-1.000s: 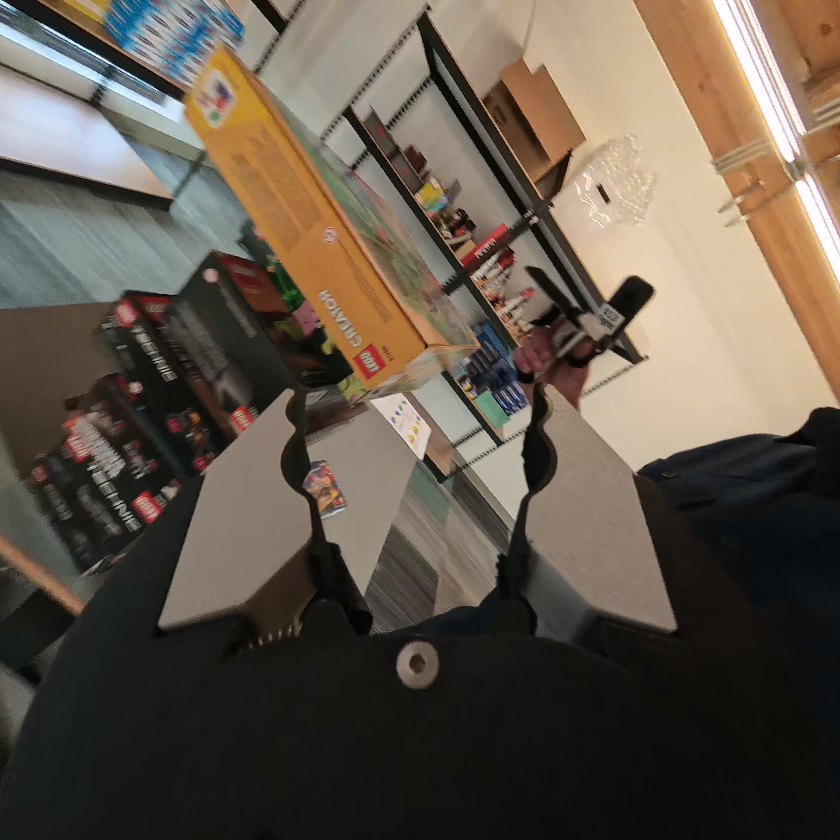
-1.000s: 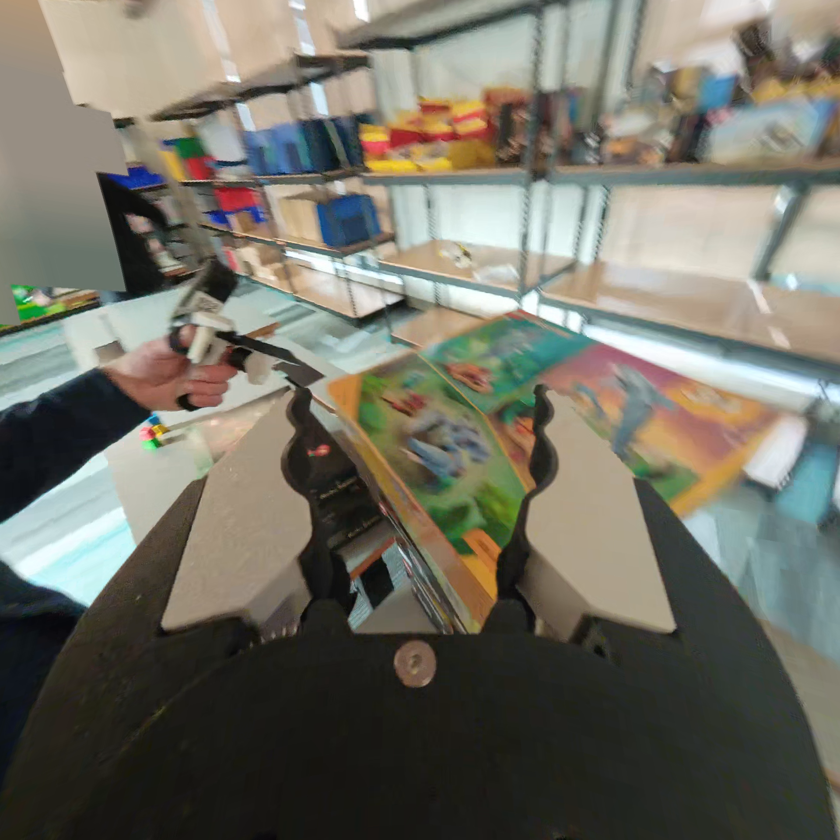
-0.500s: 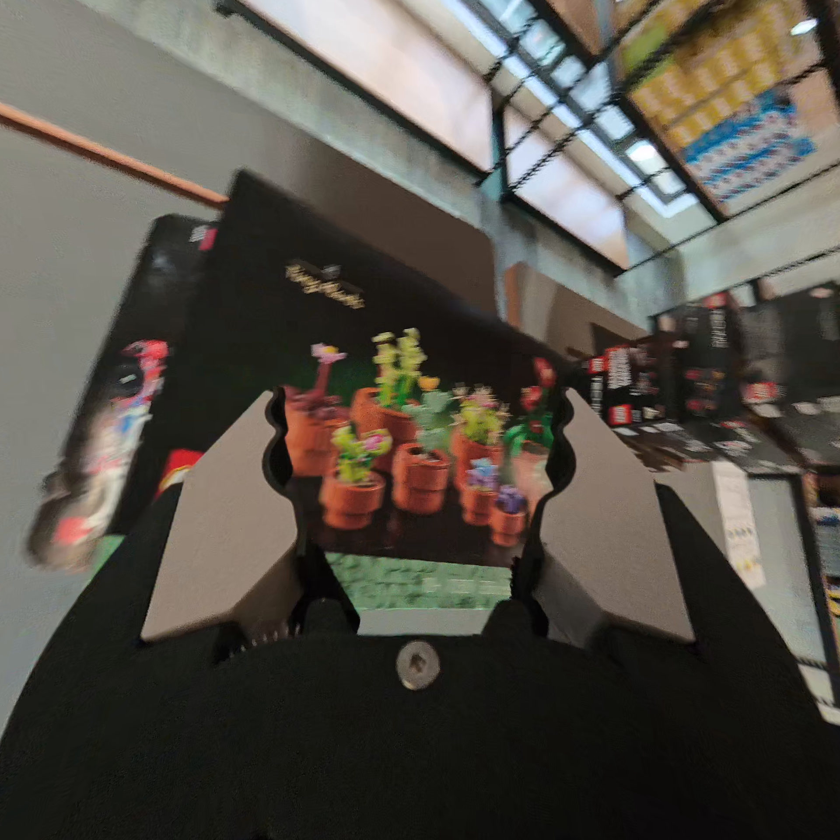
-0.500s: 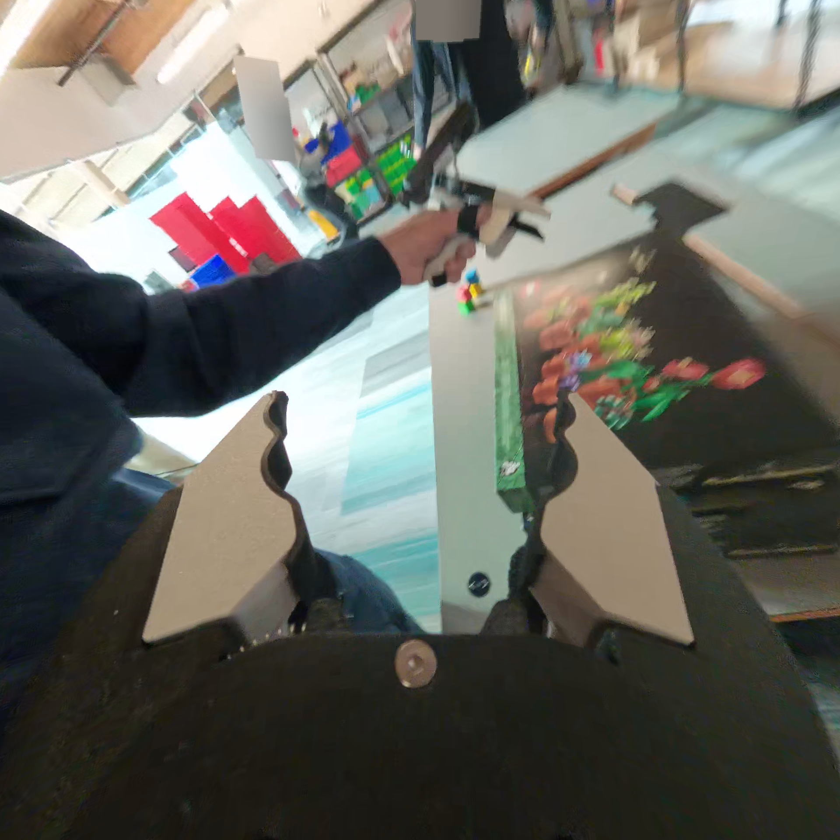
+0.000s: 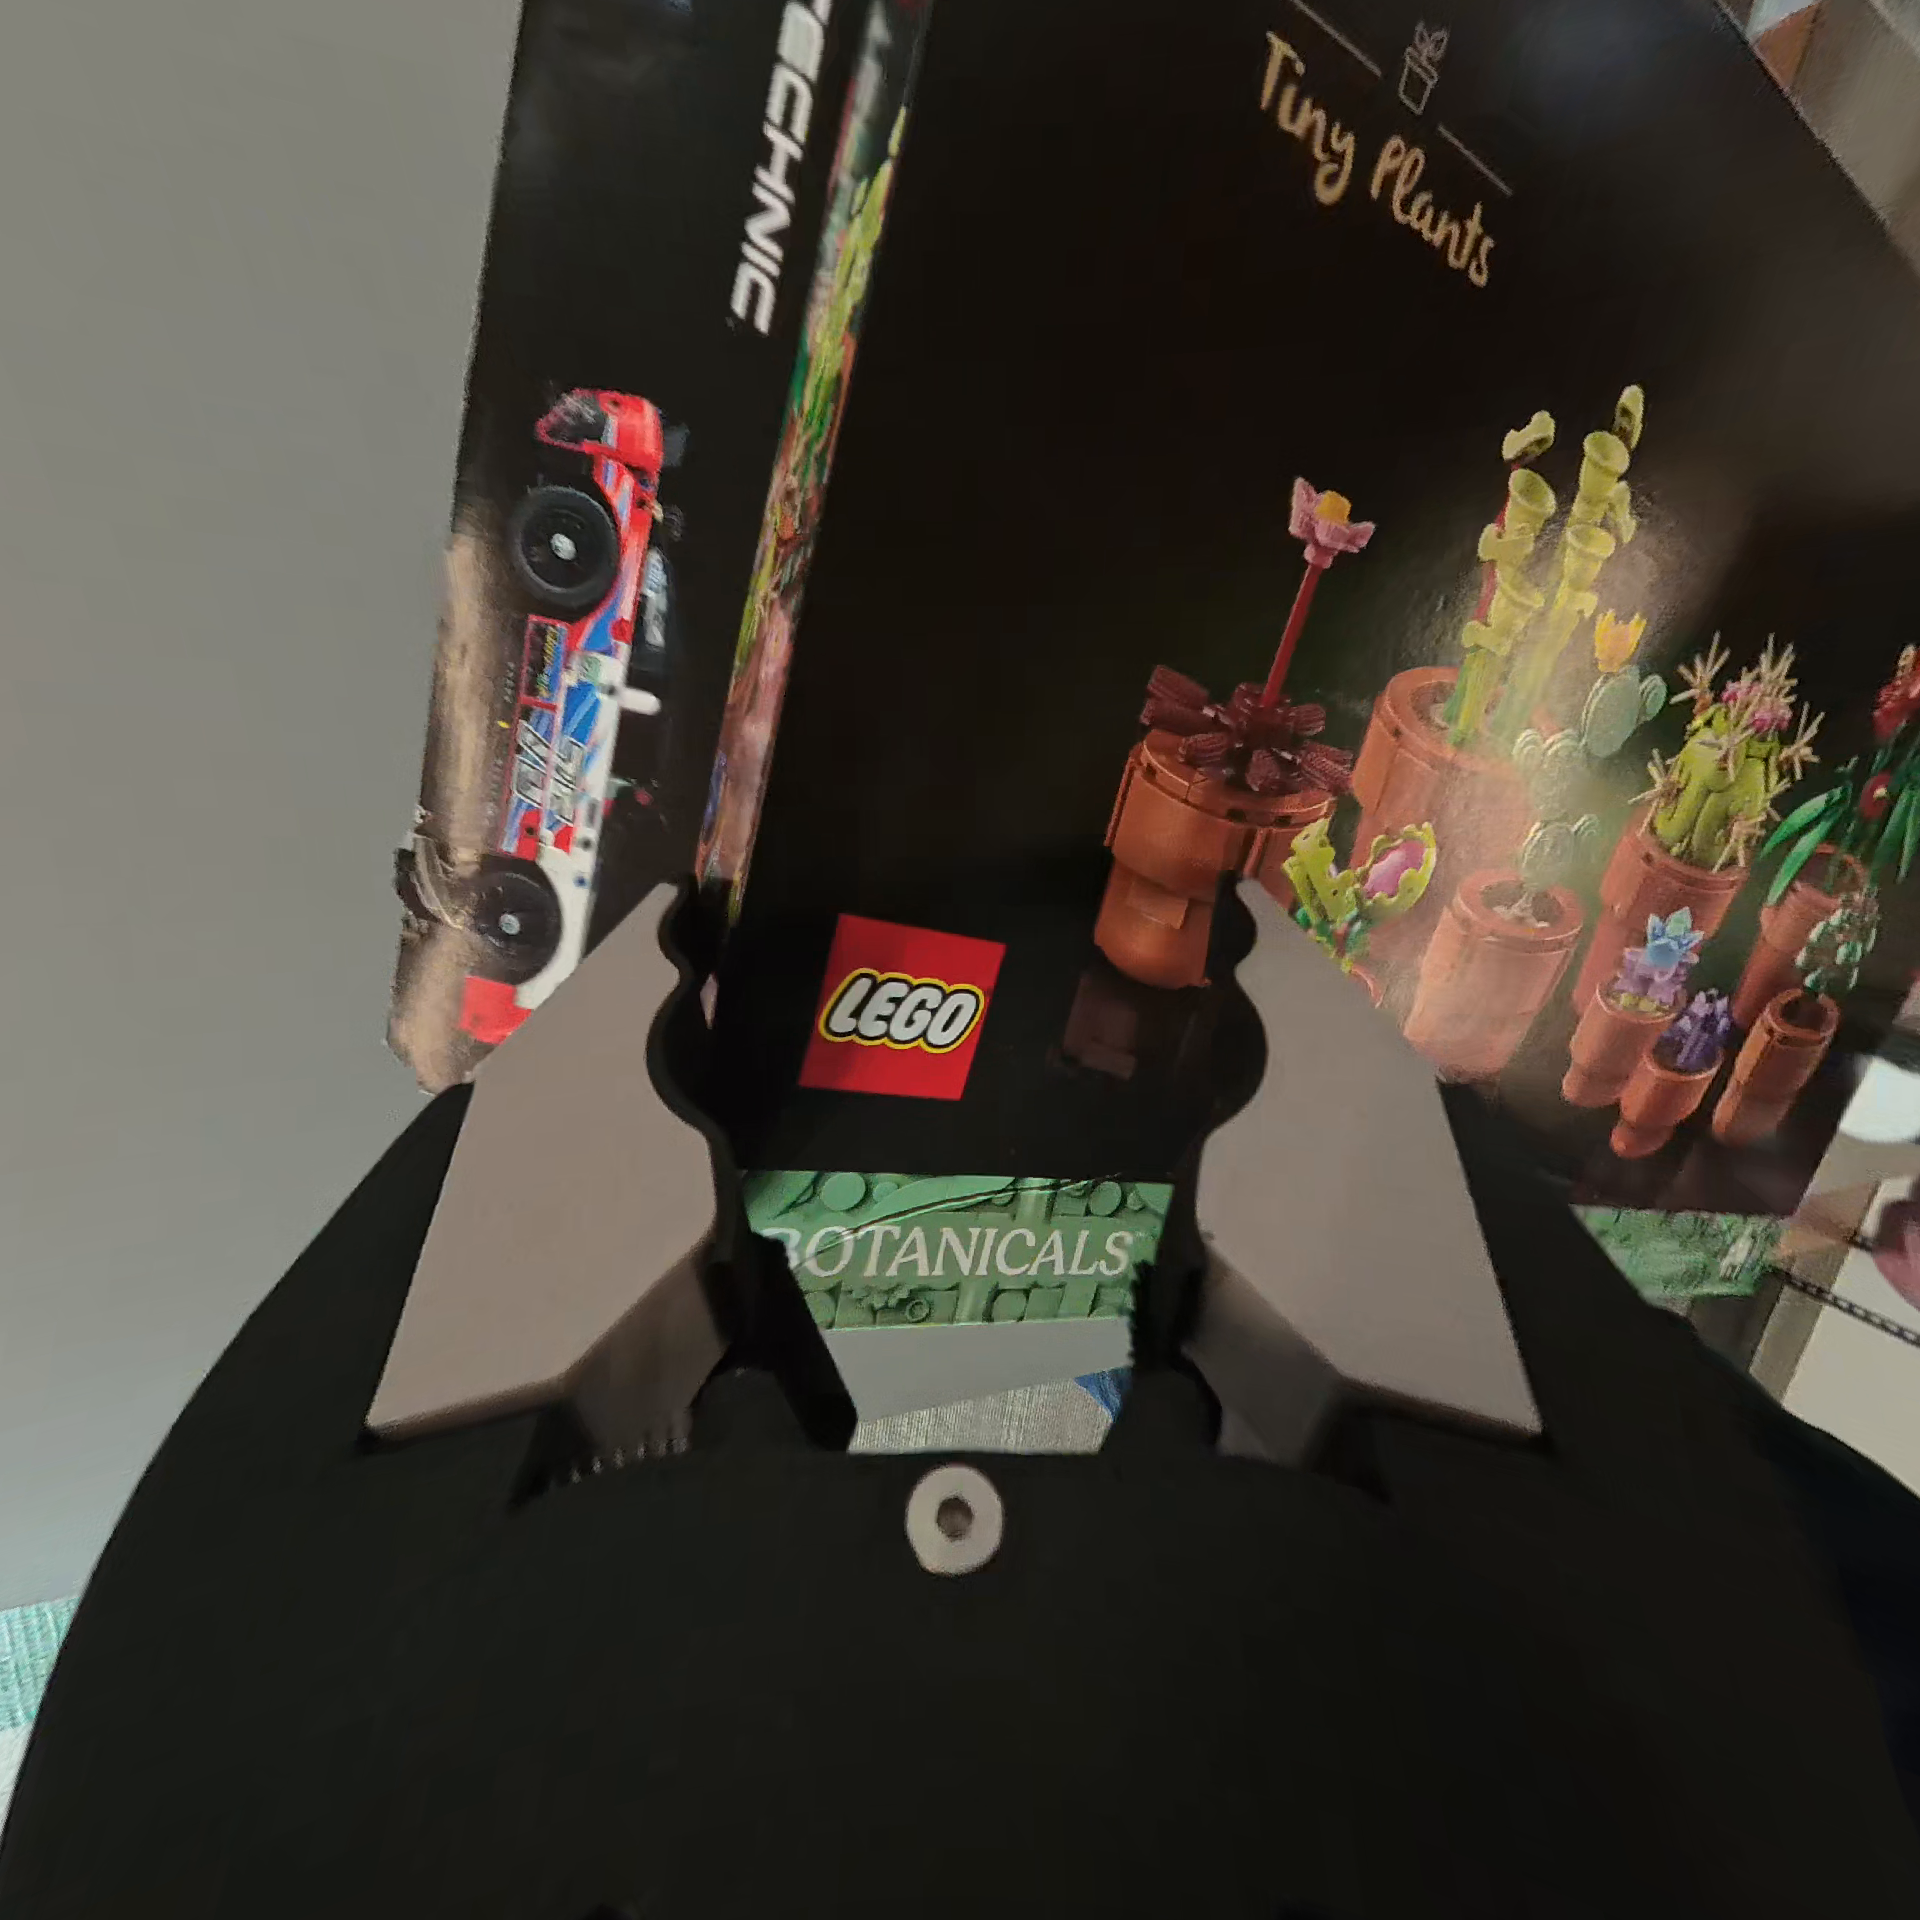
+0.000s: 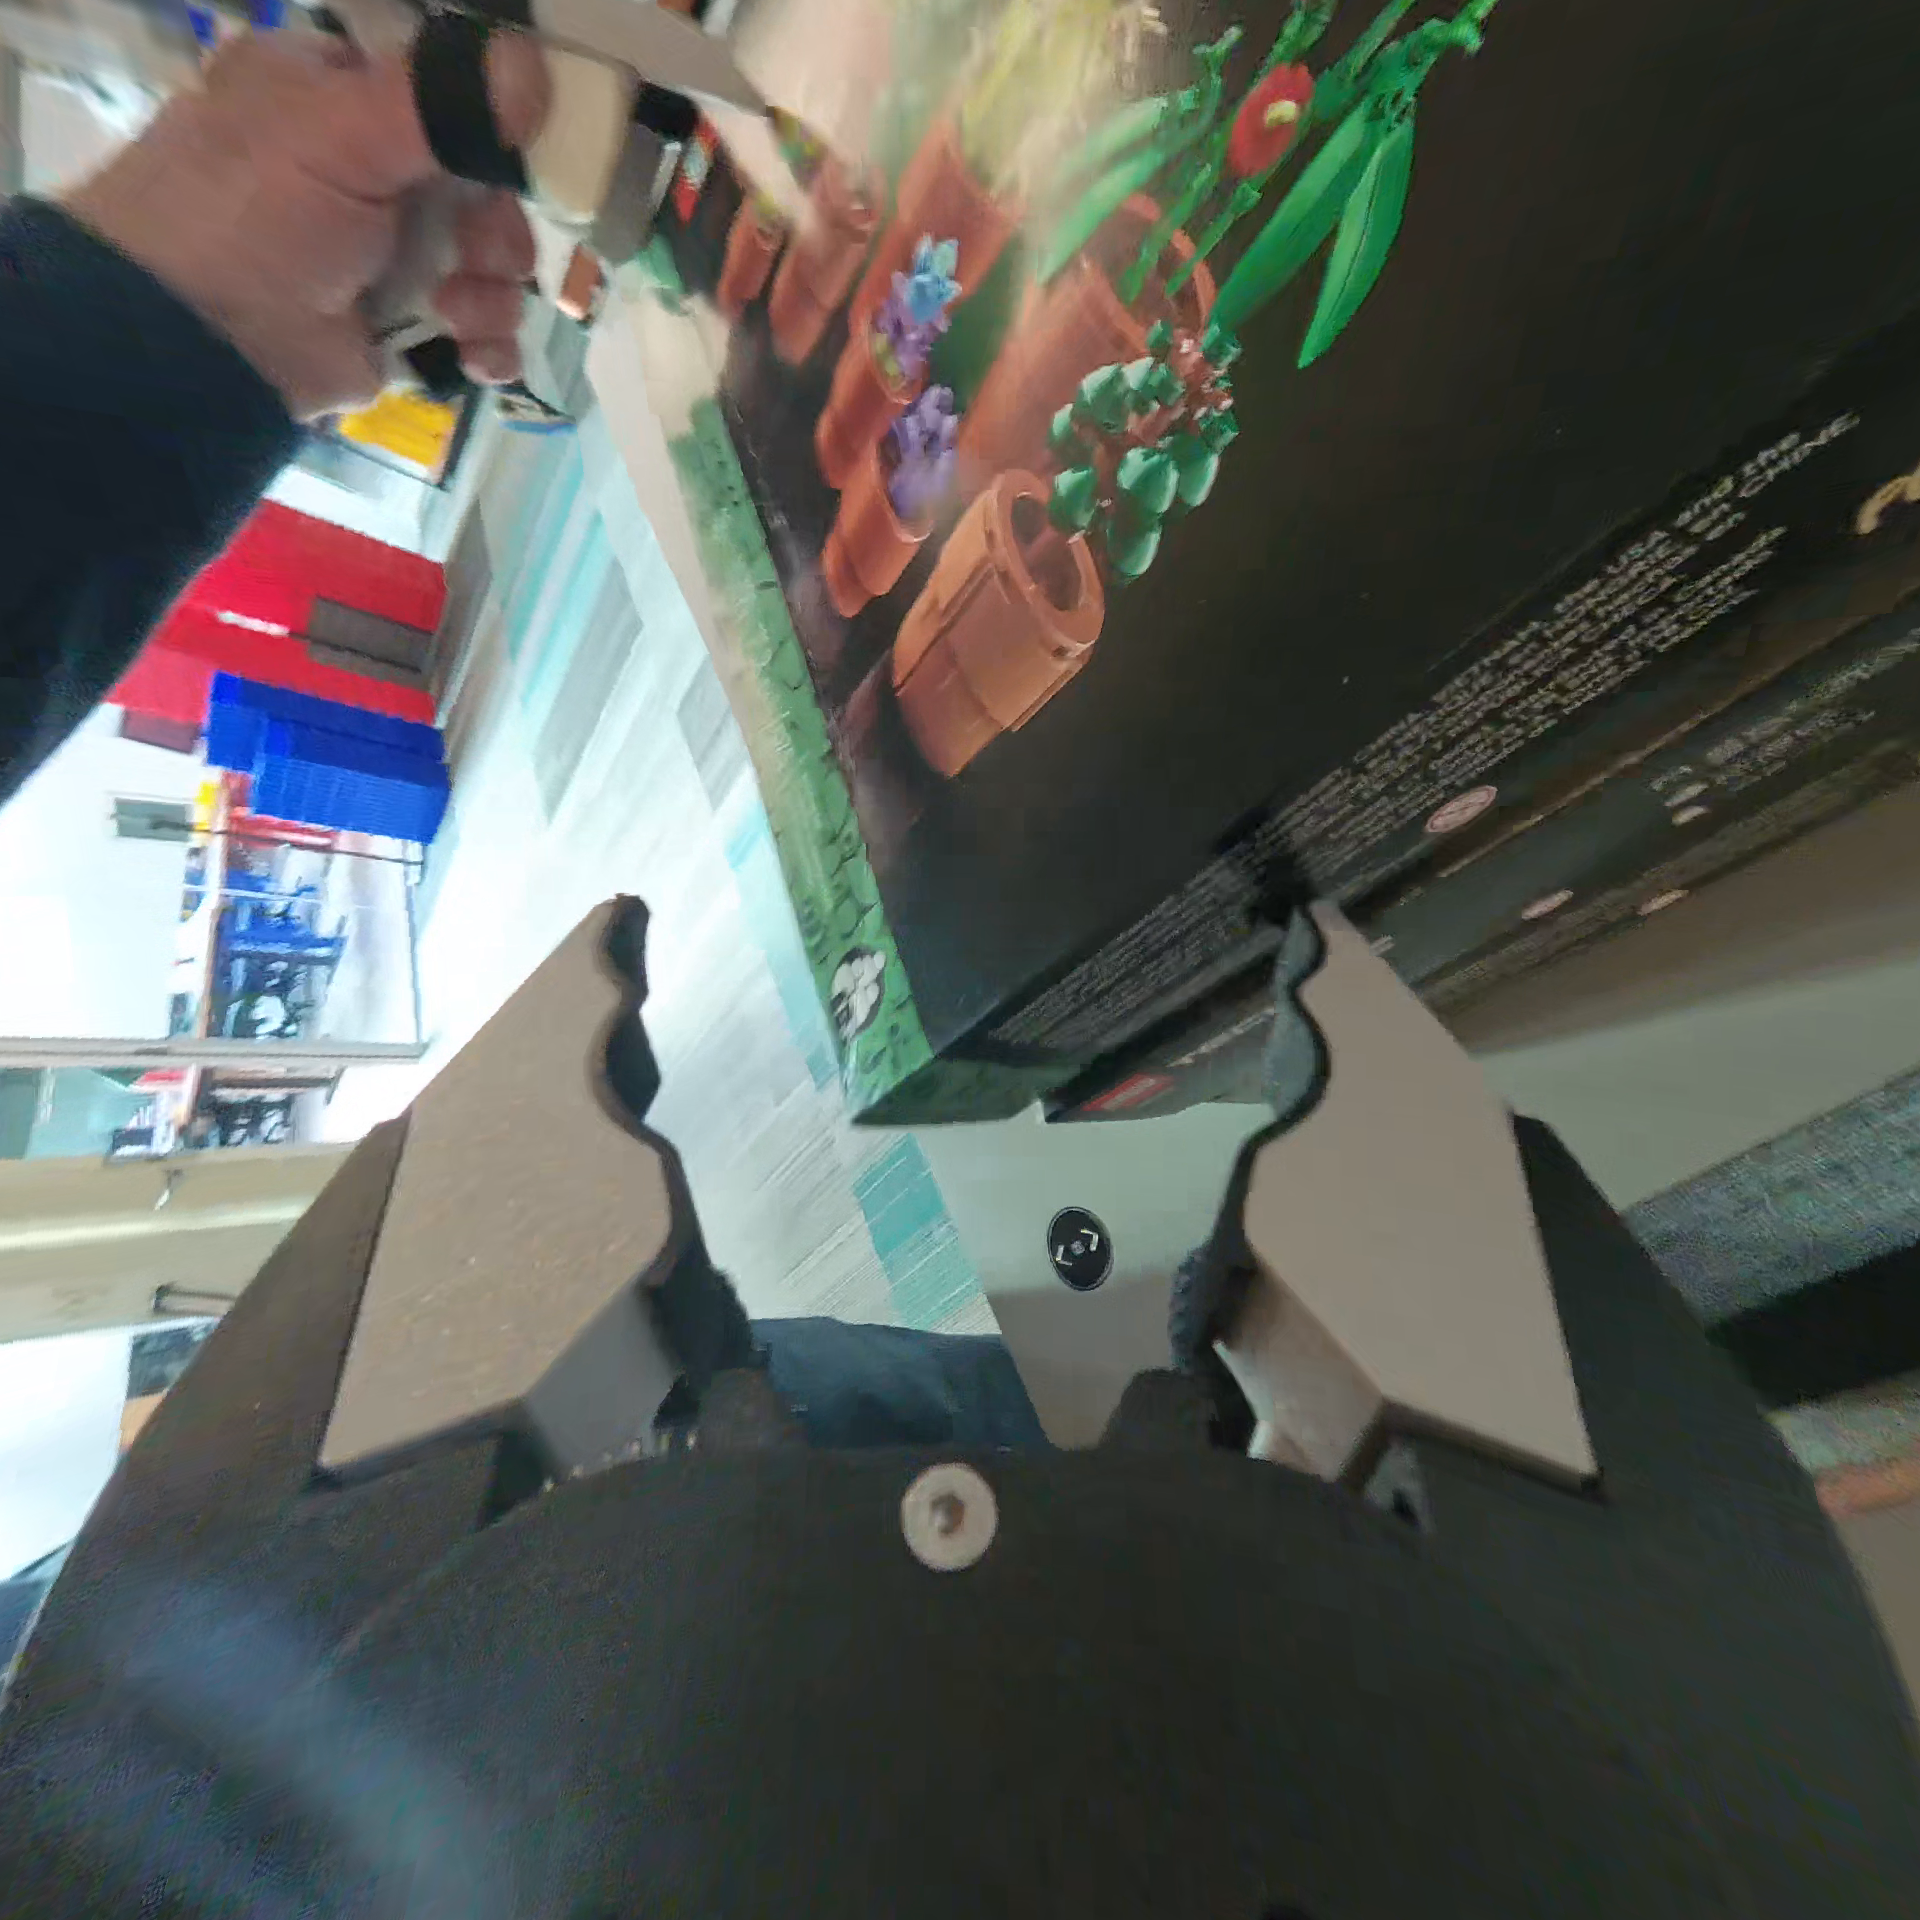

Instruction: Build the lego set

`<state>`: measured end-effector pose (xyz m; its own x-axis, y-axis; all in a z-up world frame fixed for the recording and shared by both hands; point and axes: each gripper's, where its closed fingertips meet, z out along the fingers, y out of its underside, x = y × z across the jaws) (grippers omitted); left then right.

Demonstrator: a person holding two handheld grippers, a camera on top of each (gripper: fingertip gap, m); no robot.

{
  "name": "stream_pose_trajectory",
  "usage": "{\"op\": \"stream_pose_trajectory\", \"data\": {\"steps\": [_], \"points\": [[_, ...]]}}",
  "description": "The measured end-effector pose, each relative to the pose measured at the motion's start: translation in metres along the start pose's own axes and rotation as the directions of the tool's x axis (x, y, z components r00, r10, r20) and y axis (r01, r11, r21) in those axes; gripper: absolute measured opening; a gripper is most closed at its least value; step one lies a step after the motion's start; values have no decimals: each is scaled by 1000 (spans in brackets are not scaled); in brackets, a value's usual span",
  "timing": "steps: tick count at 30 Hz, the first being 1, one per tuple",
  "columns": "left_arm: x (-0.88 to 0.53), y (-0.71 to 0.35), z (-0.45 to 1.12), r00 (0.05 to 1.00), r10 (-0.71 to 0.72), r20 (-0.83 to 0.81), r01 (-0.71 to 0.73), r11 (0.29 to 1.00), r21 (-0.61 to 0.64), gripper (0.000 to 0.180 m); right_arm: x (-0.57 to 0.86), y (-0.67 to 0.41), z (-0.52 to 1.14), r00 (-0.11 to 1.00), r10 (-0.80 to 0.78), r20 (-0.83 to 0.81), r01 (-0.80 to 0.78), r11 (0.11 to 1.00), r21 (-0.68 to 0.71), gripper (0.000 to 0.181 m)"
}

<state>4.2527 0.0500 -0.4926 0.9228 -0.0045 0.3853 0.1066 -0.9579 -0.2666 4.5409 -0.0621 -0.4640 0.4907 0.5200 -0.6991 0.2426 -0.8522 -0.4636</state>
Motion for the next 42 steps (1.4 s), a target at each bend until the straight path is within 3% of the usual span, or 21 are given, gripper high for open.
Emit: {"op": "stream_pose_trajectory", "data": {"steps": [1, 10, 12, 16, 19, 23, 26, 28, 35, 42], "points": [[2, 4, 1, 1000, -1, -6, 1, 1000, 1, 94, 6, 0, 2, 1000, 3, -30, -4, 1000, -12, 124], [31, 85, -12, 999, -15, -46, 15, 1000, -19, 89, 34, 13, -34, 996, -64, -65, 58, 994, -92, 104], [41, 107, -19, 992, -50, -112, 49, 999, -15, 88, 42, 16, -44, 998, -46, -53, 42, 996, -78, 94], [41, 114, -42, 920, -204, -334, 247, 965, 92, 76, 61, 10, -55, 998, 62, 5, -62, 998, 3, 93], [14, 105, -49, 916, -230, -329, 292, 944, 154, 91, 70, 6, -47, 994, 108, 22, -108, 994, 13, 100], [17, 115, -19, 888, -228, -399, 241, 970, -17, 97, 63, 10, -19, 983, 159, 90, -155, 987, -52, 105], [53, 138, 7, 753, -328, -570, 238, 944, -229, 102, 59, 10, -5, 973, 200, 114, -195, 980, -49, 103], [73, 152, 18, 695, -348, -629, 197, 934, -298, 105, 57, 9, -5, 968, 222, 120, -219, 975, -34, 98], [95, 177, 8, 653, -275, -706, 180, 961, -209, 98, 45, 25, -29, 976, 181, 119, -171, 982, -85, 93], [116, 176, -50, 618, -125, -776, 147, 988, -42, 95, -15, -2, -66, 990, 34, 136, -35, 999, 9, 89]]}}
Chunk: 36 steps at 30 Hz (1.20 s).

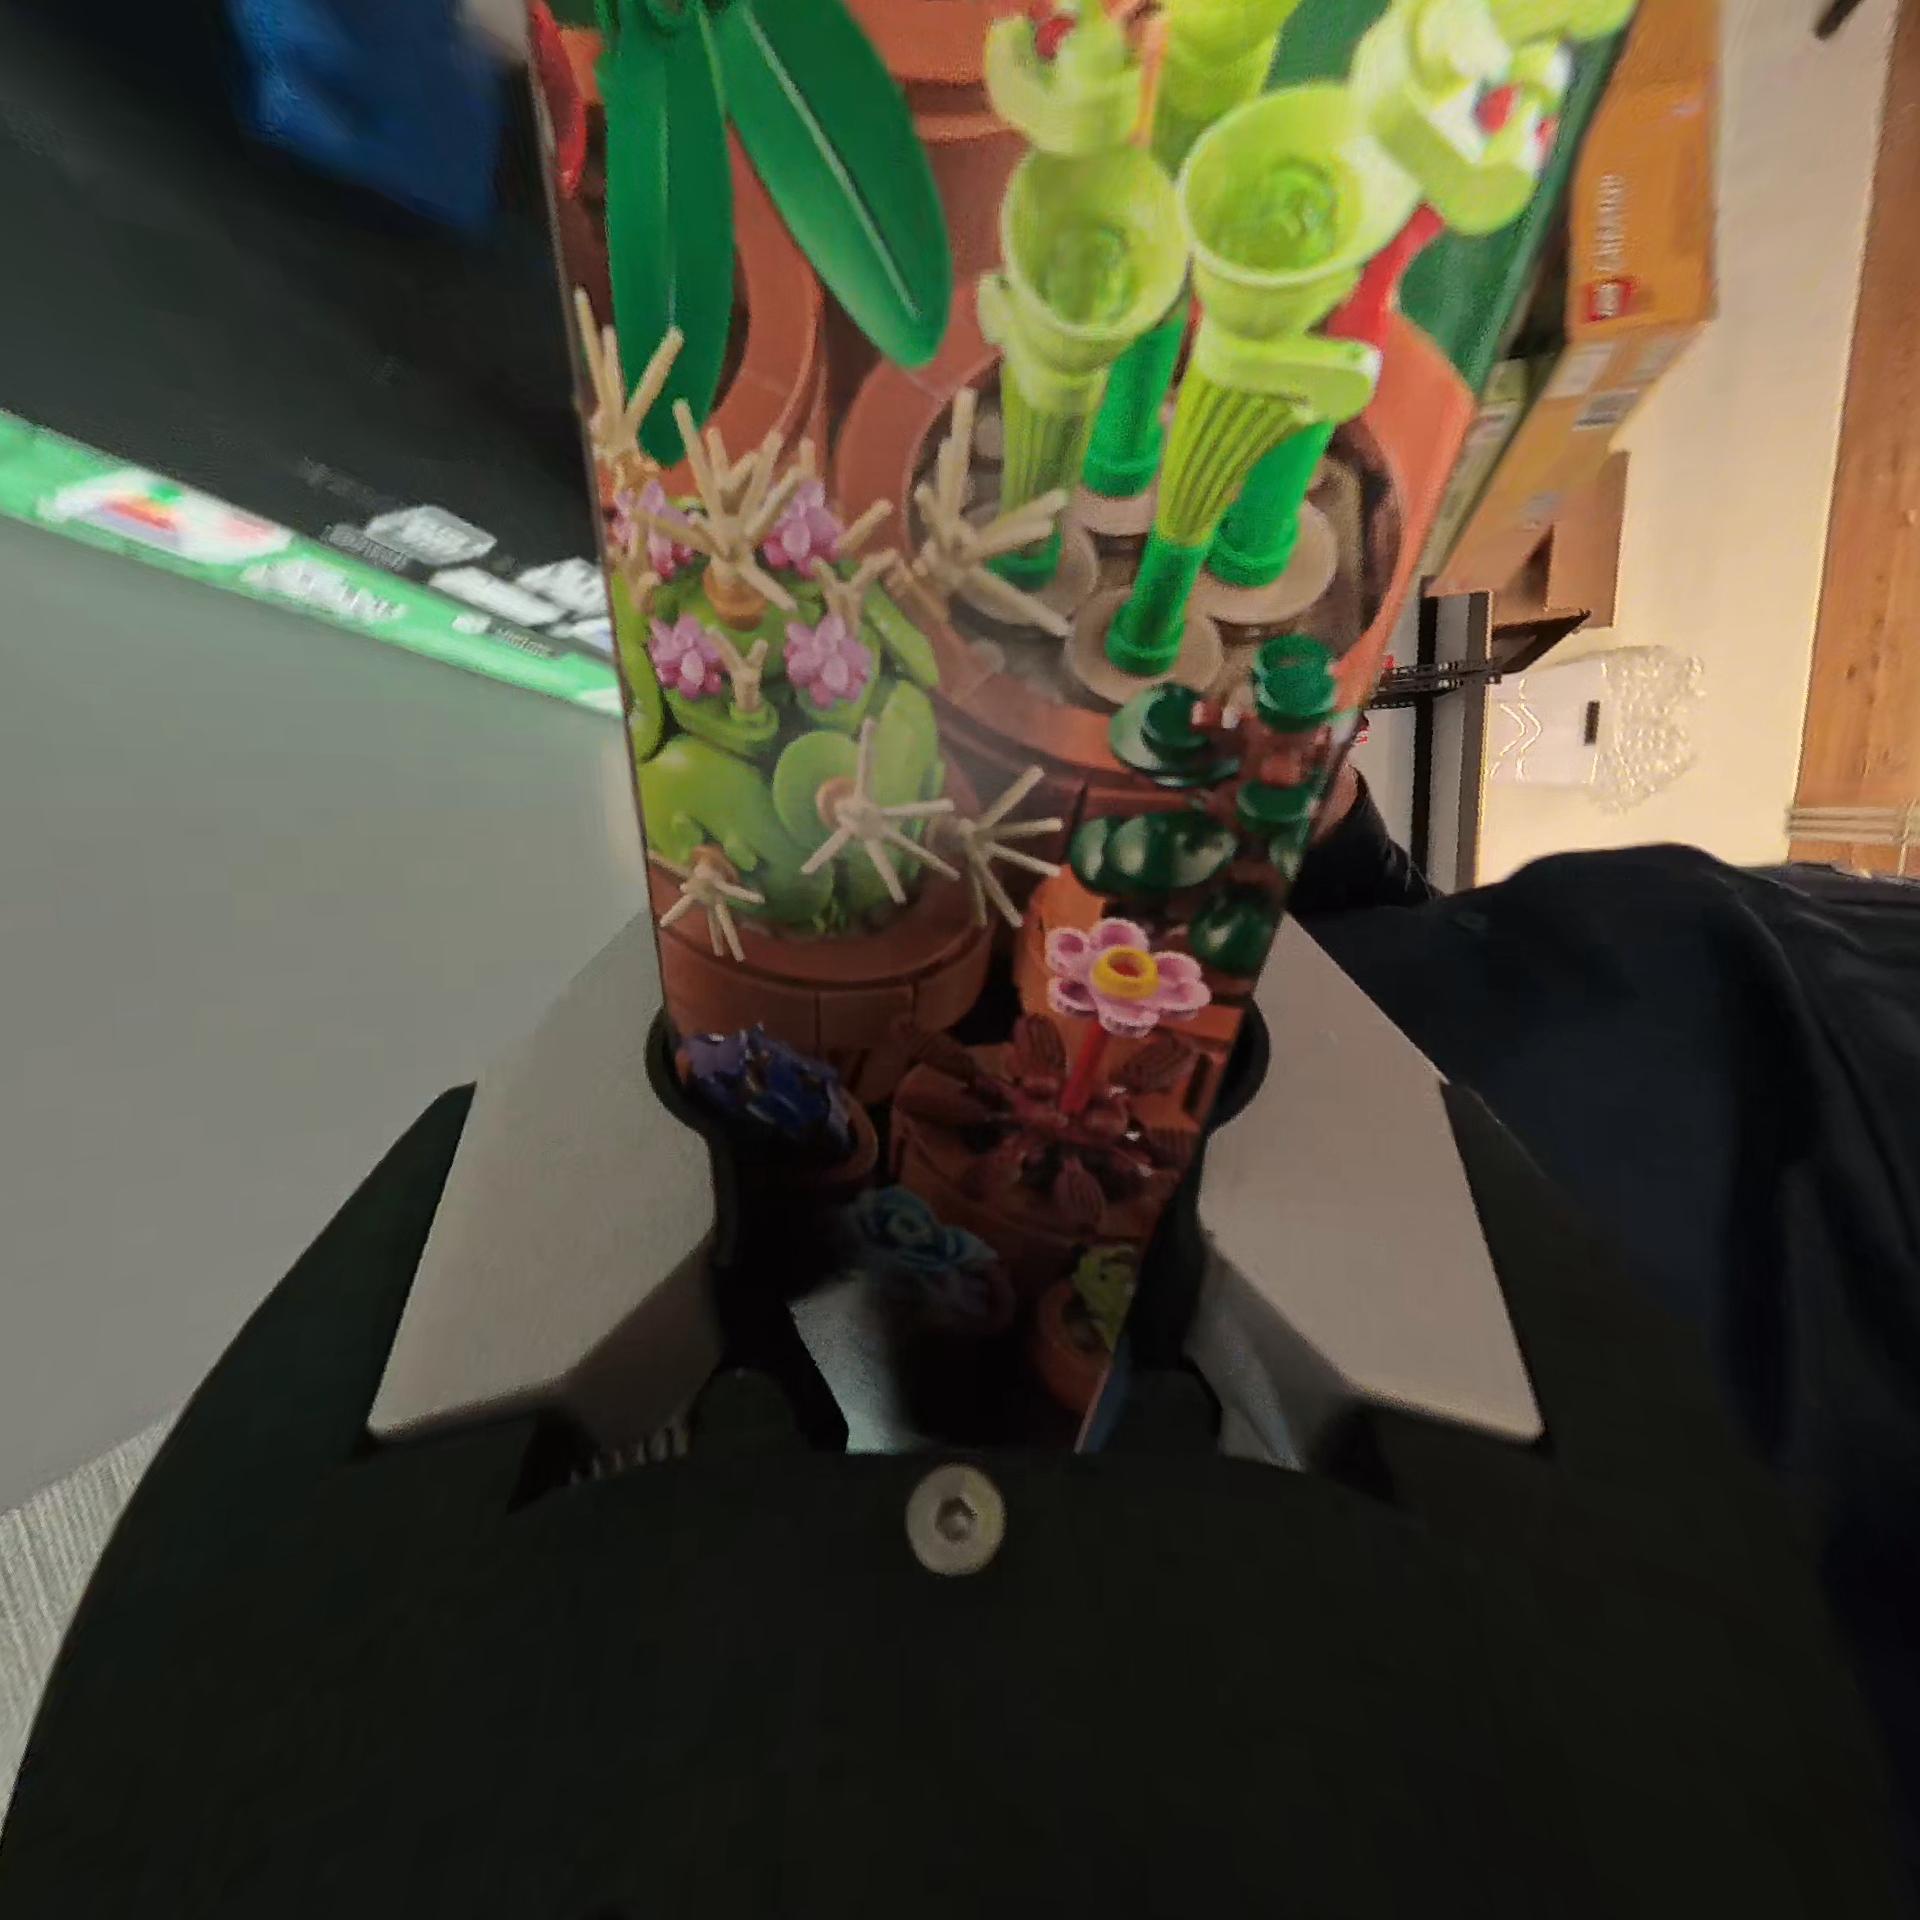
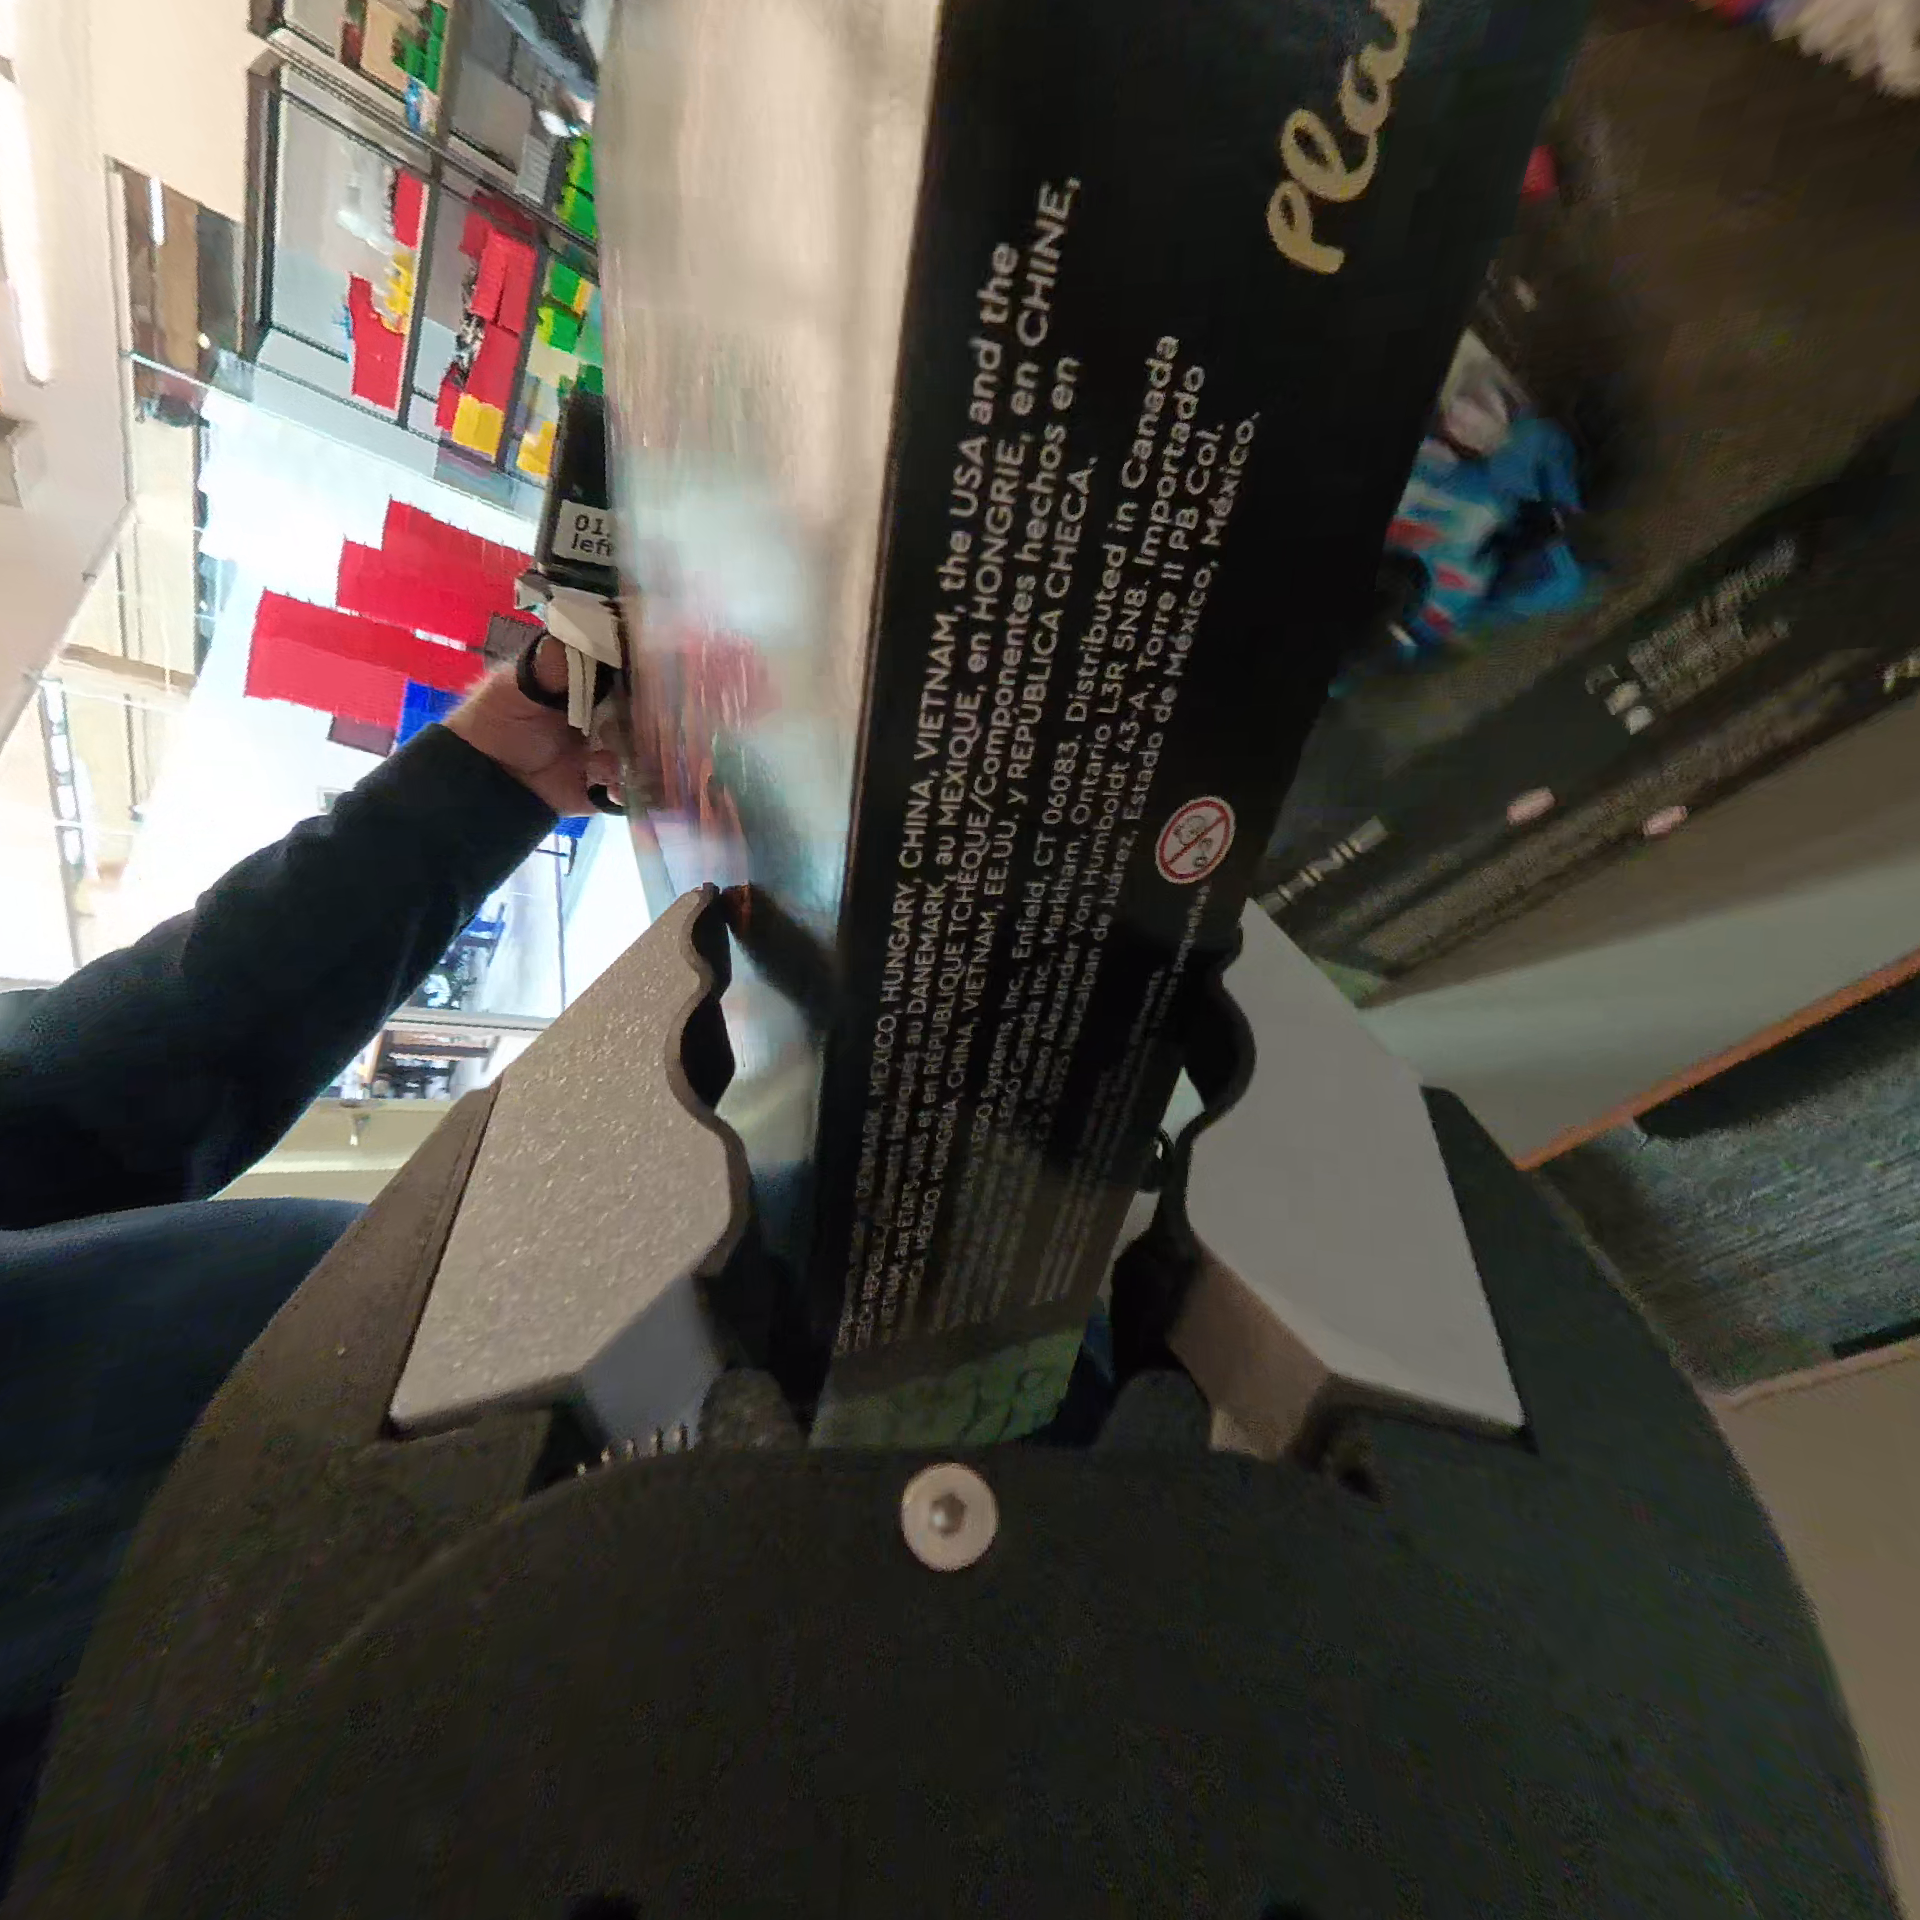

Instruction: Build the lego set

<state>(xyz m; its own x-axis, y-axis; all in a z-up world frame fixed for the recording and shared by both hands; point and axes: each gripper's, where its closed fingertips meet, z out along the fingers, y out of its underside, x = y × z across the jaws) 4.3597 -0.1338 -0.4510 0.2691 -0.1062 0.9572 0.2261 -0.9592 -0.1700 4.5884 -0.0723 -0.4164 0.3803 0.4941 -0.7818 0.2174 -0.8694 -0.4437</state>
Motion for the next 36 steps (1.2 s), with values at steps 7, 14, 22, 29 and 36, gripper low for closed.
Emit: {"op": "stream_pose_trajectory", "data": {"steps": [7, 14, 22, 29, 36], "points": [[110, -56, -33, 948, 311, -73, -301, 947, 114, 94, -109, -78, -53, 962, -272, -37, 274, 954, 123, 83], [229, -112, -7, 834, 532, -146, -516, 846, 138, 93, -182, -136, -151, 923, -366, -119, 385, 871, 305, 78], [337, -152, 102, 719, 635, -280, -647, 760, 64, 93, -200, -152, -294, 883, -343, -321, 460, 768, 446, 79], [421, -168, 232, 669, 642, -375, -705, 708, -47, 93, -179, -150, -432, 851, -200, -486, 475, 688, 548, 87], [457, -170, 344, 711, 589, -383, -685, 703, -190, 93, -125, -132, -526, 879, -44, -475, 373, 685, 626, 91]]}}
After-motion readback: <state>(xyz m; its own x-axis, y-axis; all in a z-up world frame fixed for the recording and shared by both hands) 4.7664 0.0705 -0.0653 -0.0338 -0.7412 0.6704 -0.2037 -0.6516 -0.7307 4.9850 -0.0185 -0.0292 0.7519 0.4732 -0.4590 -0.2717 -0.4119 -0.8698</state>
